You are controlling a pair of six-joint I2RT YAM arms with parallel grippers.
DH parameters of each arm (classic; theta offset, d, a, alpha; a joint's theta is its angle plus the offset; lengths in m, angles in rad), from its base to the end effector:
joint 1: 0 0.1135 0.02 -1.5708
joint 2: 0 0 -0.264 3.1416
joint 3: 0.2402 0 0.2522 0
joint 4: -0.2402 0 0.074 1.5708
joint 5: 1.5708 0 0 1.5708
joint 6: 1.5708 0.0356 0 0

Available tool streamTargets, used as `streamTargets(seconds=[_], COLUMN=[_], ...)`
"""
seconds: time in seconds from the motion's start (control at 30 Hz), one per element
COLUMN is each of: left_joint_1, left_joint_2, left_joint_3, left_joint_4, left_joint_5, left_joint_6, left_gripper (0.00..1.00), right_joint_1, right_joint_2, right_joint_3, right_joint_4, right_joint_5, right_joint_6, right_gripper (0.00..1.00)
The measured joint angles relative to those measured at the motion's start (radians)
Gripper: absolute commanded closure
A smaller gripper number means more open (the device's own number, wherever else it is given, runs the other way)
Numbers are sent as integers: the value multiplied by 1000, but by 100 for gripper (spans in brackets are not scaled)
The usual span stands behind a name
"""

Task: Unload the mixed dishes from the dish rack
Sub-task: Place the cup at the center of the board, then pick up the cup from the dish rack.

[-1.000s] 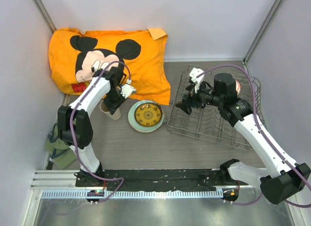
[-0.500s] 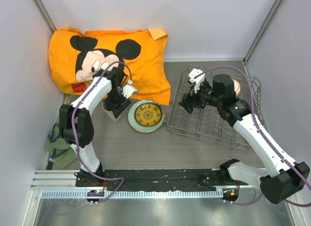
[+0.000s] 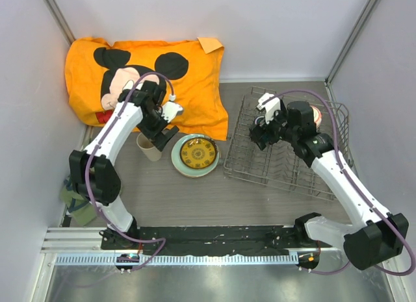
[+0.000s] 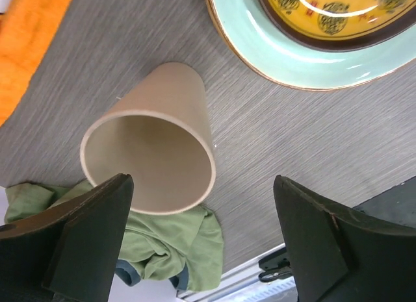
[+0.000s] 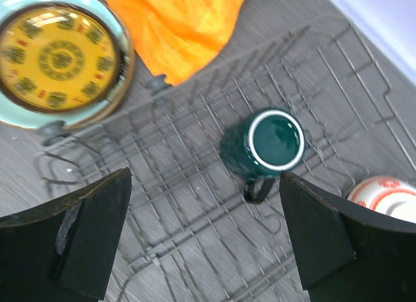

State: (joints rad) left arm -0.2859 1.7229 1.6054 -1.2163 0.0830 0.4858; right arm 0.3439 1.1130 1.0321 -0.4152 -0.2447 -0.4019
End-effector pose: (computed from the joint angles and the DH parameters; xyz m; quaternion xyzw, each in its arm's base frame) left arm 0.3215 -0.0976 0.2989 0.3779 0.9173 -0.0292 0.1216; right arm 0.2304 0.0917 0.3387 -0.3688 0.7713 0.0901 0.5109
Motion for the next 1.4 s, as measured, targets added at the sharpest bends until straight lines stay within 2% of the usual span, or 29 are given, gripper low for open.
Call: streamTargets(seconds=[0.13,0.27,0.6,0.9,1.4], left_joint_1=[0,0,0,0,0], left_joint_2=[-59,-135,-369,-375,-353], left_joint_3=[3,1,-101,-138,-157], left_joint_4=[18,64,328,418,428], left_joint_5=[32,70,165,204,228], left_joint_6=[-15,-42,-163,-214,-218], left_gripper=[0,0,0,1,0], right_joint_1=[-105,-183,-196,-216,-234], right_joint_2=[64,157,328,459,594], right_joint_3=[0,0,1,24,55], right_joint_4=[2,2,3,10,50], right_joint_5=[-13,-18,16,46,44], right_joint_6=[-15,-32,-76,-130,-180], right_gripper=[5,8,13,19,38])
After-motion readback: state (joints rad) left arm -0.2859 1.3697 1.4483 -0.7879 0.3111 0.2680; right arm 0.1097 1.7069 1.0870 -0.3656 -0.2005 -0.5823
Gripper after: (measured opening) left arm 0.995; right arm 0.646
